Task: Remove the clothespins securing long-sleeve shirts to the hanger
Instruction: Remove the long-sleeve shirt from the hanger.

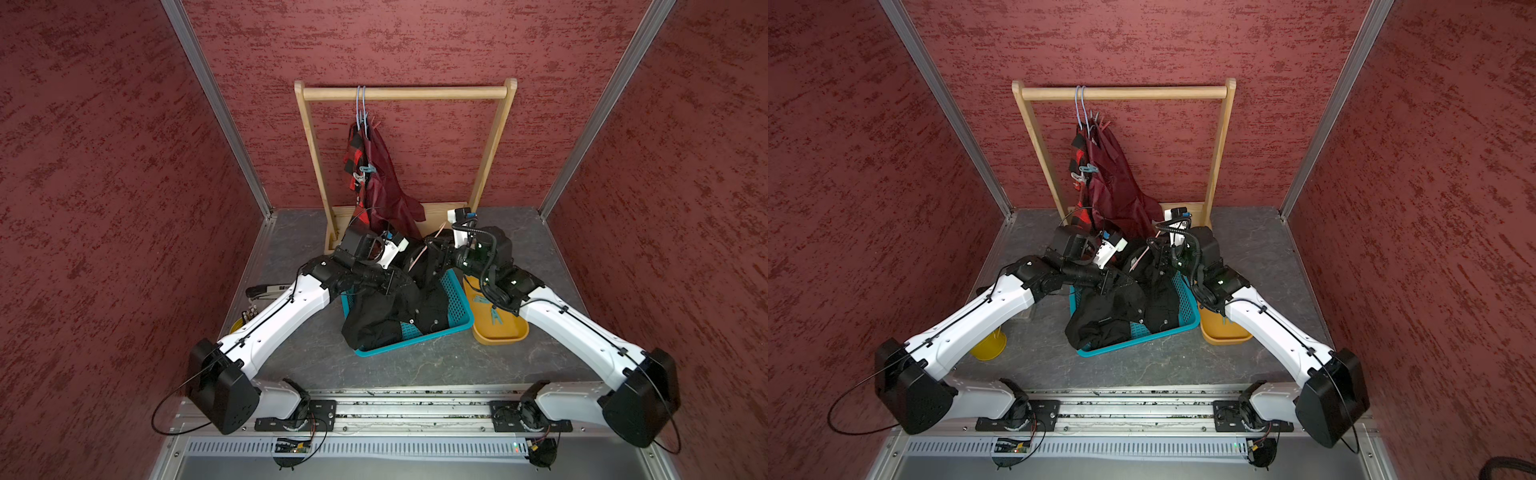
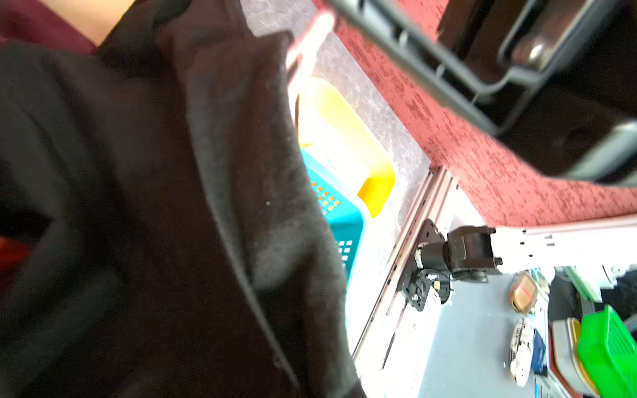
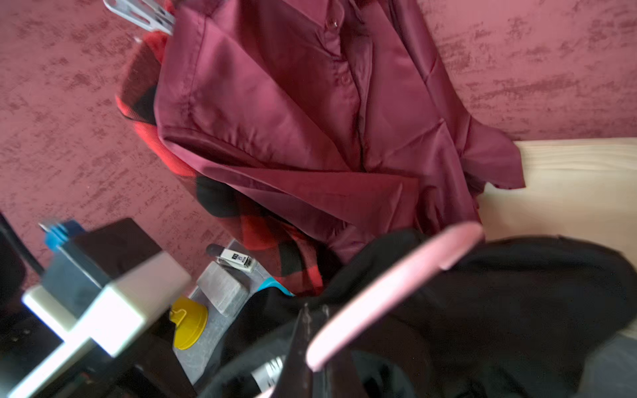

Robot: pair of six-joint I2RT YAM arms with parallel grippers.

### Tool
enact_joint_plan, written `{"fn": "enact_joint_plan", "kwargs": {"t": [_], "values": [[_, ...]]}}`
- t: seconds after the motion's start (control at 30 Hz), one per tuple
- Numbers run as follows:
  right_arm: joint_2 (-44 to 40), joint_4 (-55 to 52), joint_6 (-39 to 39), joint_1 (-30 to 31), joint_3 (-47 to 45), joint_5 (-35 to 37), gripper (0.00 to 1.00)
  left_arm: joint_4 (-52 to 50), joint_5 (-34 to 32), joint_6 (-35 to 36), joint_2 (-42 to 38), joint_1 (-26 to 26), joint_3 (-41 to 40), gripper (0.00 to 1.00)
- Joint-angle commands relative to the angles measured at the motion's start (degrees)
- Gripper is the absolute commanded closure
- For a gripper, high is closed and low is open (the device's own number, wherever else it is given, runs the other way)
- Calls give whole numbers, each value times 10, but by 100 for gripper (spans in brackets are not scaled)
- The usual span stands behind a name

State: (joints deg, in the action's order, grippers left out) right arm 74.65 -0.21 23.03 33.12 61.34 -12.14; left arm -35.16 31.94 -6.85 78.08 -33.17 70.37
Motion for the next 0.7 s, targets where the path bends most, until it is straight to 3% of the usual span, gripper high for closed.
{"fn": "enact_joint_plan", "kwargs": {"t": [0.0,0.1,0.13,0.23,0.33,0.67], "values": [[-1,27,22,8,26,-7,100,18,23,11,-6,-2,-1,98],[-3,16,20,8,31,16,100,-3,-4,16,-5,-1,12,51],[-3,11,19,8,32,29,100,-15,-21,24,-9,-1,17,40],[2,-11,20,8,42,62,100,-67,-64,52,-27,-3,46,17],[4,-22,24,9,49,87,100,-113,-116,70,-60,-12,66,1],[20,-72,13,12,87,155,100,-255,-343,69,-149,-98,55,0]]}}
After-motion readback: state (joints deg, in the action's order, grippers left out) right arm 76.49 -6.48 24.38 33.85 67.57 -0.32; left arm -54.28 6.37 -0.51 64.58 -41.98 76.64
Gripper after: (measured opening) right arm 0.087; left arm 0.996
